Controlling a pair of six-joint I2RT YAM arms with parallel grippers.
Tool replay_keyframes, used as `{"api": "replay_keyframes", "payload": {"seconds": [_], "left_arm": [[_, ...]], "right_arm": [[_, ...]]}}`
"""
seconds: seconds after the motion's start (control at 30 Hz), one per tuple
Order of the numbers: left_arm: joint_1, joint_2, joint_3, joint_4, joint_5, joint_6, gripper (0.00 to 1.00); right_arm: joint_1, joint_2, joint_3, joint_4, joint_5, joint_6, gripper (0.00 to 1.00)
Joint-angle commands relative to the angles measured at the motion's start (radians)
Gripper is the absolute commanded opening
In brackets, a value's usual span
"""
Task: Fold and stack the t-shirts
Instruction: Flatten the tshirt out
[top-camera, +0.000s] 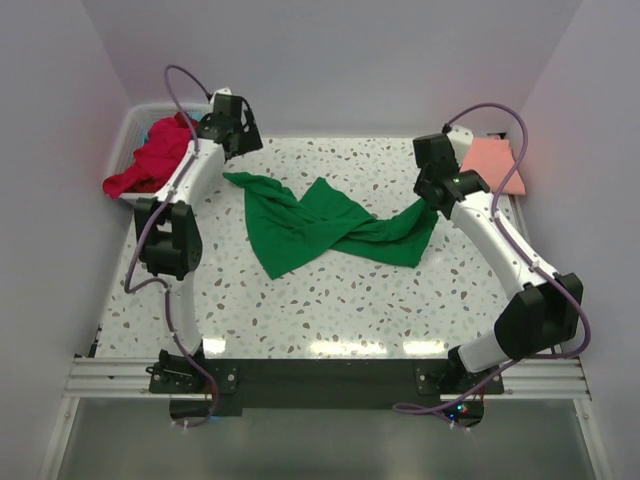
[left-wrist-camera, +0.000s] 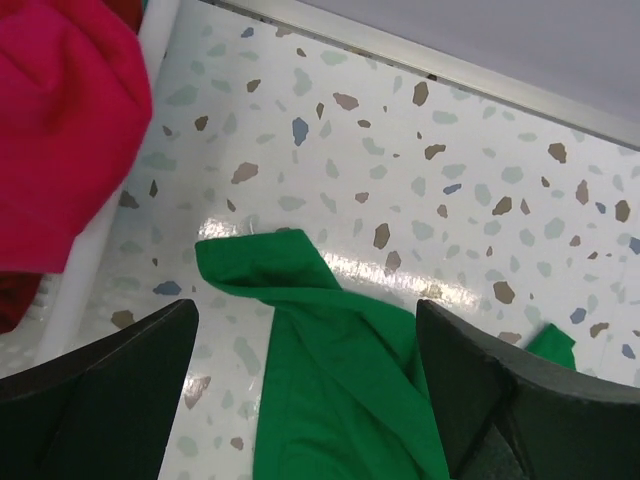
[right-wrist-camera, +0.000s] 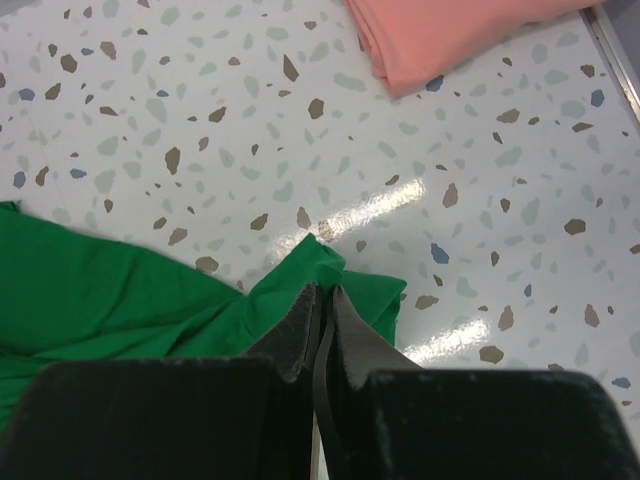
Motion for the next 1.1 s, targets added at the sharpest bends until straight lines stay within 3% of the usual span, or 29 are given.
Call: {"api": "replay_keyframes", "payload": {"seconds": [0.0, 0.1, 0.17, 0.33, 0.47, 0.6, 0.83, 1.07], "left_arm": [[0.002, -0.16, -0.019, -0.096, -0.037, -0.035, 0.95], [0.002, -0.24, -0.146, -0.135, 0.045, -0.091, 0.92], [-0.001, -0.333, -0.306, -0.093, 0.129, -0.122, 0.88], [-0.065, -0.502, -0.614, -0.044, 0.204, -0.174, 0.73], [-0.174, -0.574, -0.758, -0.052, 0.166, -0.199, 0.73], [-0.194, -0.61, -0.906, -0.029, 0.198, -0.242, 0.73], [-0.211, -0.67, -0.994, -0.018, 0.239, -0.323, 0.66], [-0.272, -0.637, -0.985, -0.033, 0.256, -0.372, 0.61]], "right_arm": [[-0.003, -0.014, -0.011, 0.062, -0.003, 0.01, 0.0], [-0.004, -0.008, -0.02, 0.066, -0.017, 0.009, 0.0], [-0.003, 0.0, -0.031, 0.066, -0.034, 0.013, 0.0], [-0.003, -0.01, -0.074, 0.074, -0.062, 0.021, 0.0], [-0.004, -0.014, -0.111, 0.074, -0.078, 0.03, 0.0], [-0.001, -0.02, -0.135, 0.071, -0.094, 0.039, 0.0], [-0.003, -0.029, -0.166, 0.06, -0.101, 0.035, 0.0], [-0.003, -0.054, -0.201, 0.055, -0.101, 0.041, 0.0]]}}
